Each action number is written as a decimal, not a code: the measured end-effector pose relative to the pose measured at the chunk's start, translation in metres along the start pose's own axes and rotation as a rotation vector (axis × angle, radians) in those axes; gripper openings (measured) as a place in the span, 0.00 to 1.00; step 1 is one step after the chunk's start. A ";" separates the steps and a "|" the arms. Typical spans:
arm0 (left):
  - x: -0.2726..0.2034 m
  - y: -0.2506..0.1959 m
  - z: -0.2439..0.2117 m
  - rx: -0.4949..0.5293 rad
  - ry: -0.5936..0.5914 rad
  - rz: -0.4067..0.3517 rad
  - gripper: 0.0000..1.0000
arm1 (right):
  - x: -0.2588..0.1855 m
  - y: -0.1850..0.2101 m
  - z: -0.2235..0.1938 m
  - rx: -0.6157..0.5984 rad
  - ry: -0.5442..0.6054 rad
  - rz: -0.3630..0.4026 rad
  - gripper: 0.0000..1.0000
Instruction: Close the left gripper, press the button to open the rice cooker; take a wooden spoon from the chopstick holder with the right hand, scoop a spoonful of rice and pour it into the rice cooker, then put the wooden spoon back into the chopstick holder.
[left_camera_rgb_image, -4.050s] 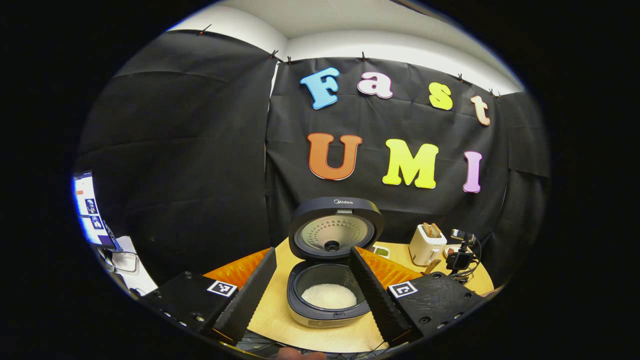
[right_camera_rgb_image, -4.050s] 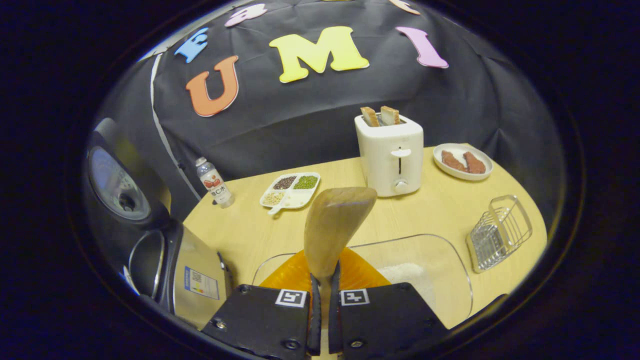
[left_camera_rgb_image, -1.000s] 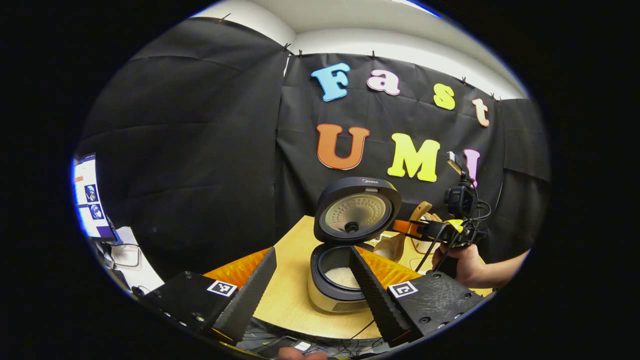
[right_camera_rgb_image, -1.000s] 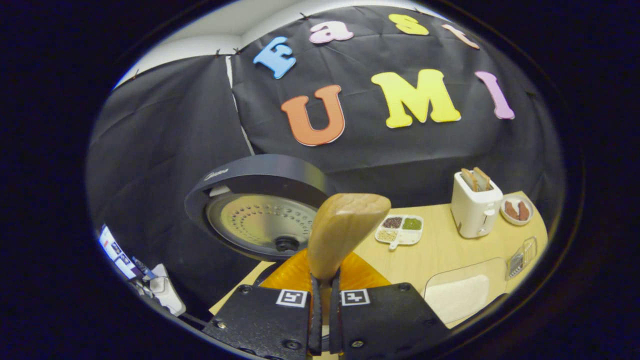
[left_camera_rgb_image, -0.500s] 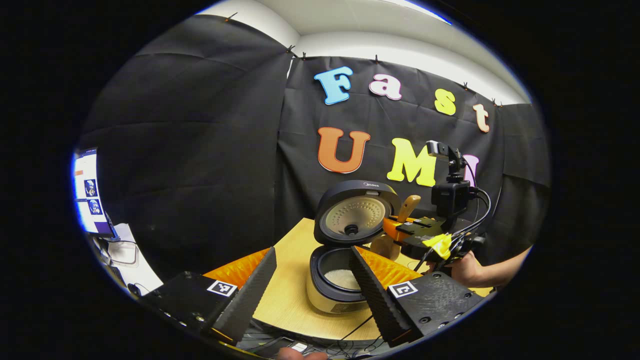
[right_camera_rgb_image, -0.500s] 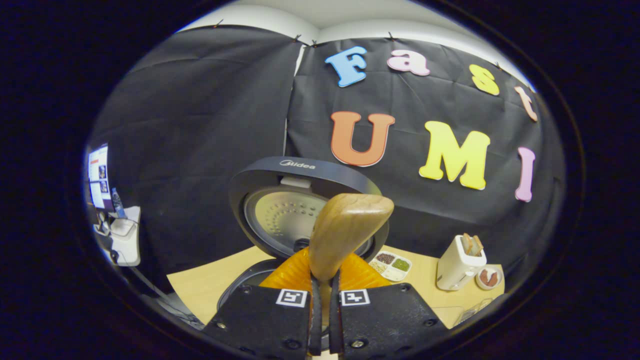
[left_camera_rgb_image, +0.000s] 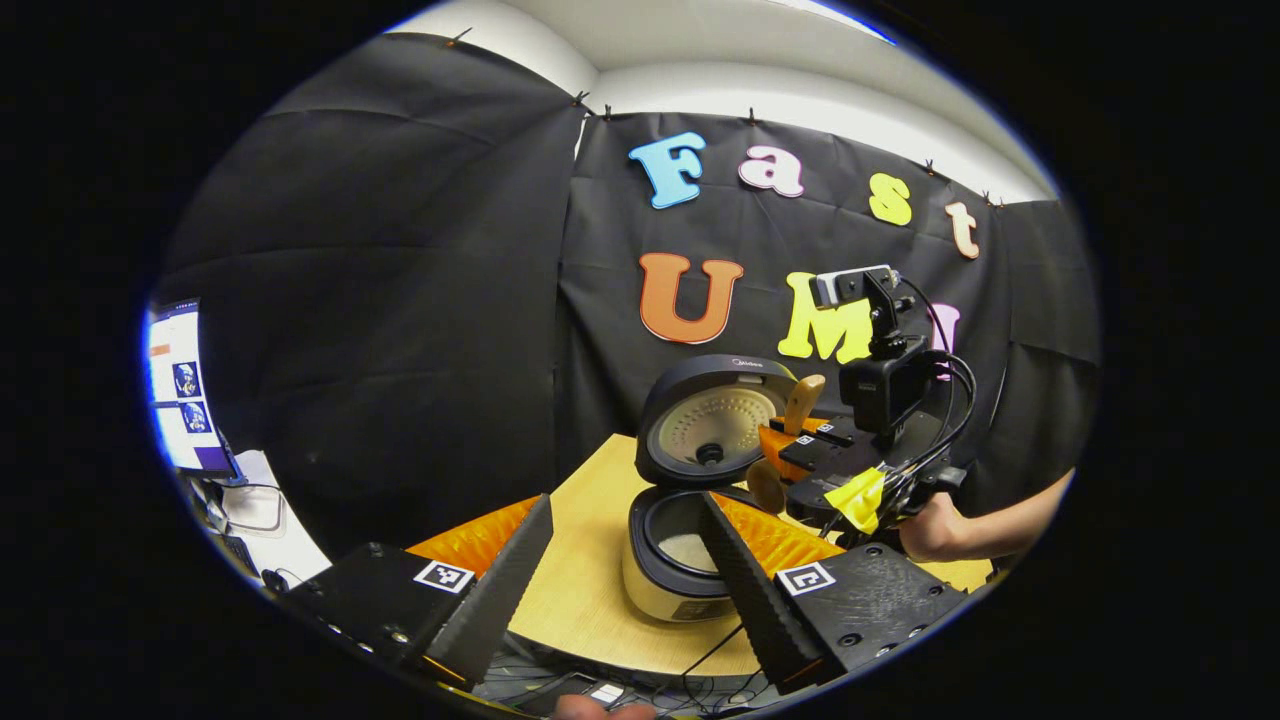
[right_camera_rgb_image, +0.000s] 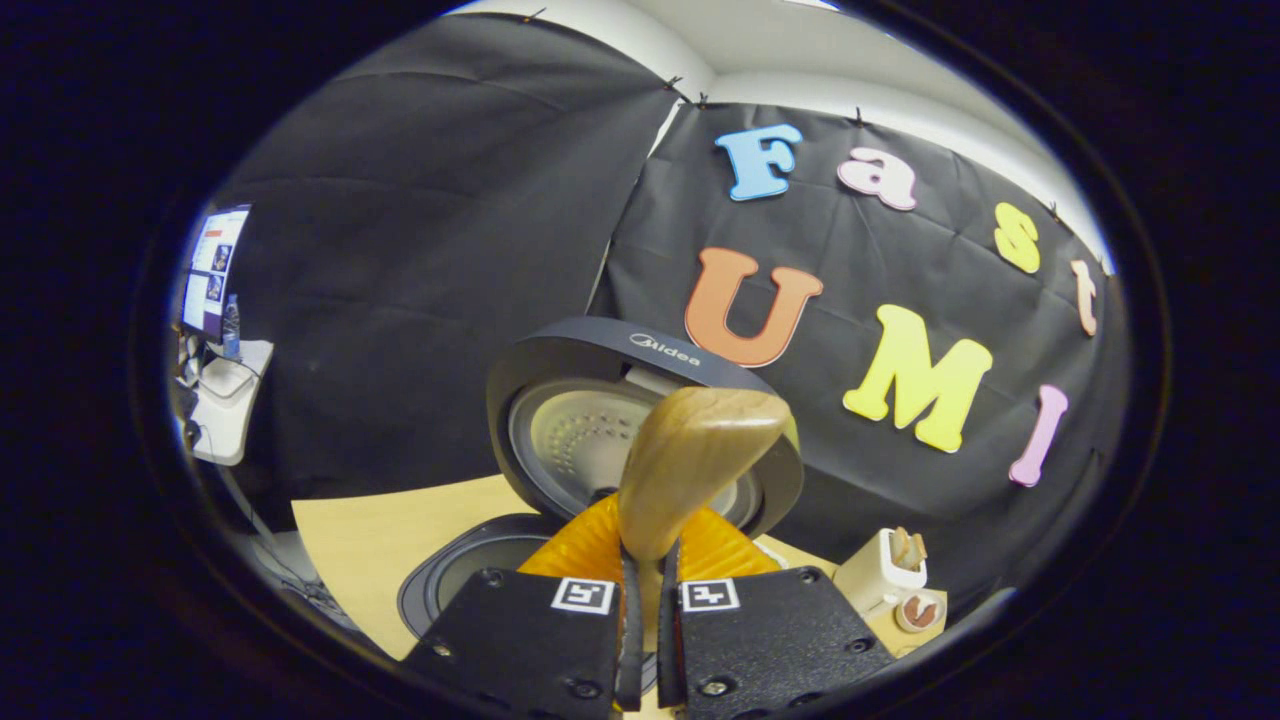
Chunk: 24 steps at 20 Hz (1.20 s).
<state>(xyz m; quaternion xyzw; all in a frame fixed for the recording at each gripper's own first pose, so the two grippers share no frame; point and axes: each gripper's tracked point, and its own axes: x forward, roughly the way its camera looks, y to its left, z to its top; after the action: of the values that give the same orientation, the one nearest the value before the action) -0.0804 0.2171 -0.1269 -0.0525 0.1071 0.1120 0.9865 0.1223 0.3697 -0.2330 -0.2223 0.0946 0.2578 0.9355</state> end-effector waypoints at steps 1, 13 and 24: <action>0.000 0.001 0.000 -0.005 0.001 0.000 0.95 | 0.000 0.001 0.001 0.010 0.001 0.007 0.11; 0.012 -0.029 0.009 0.021 -0.008 -0.058 0.95 | -0.028 -0.050 0.027 0.443 0.025 0.062 0.11; 0.036 -0.097 0.043 0.081 -0.055 -0.107 0.95 | -0.103 -0.196 -0.011 0.903 0.053 0.018 0.11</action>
<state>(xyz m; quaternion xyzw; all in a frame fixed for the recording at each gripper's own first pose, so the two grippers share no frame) -0.0153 0.1364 -0.0855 -0.0153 0.0816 0.0563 0.9950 0.1368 0.1684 -0.1411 0.2023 0.2234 0.1932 0.9337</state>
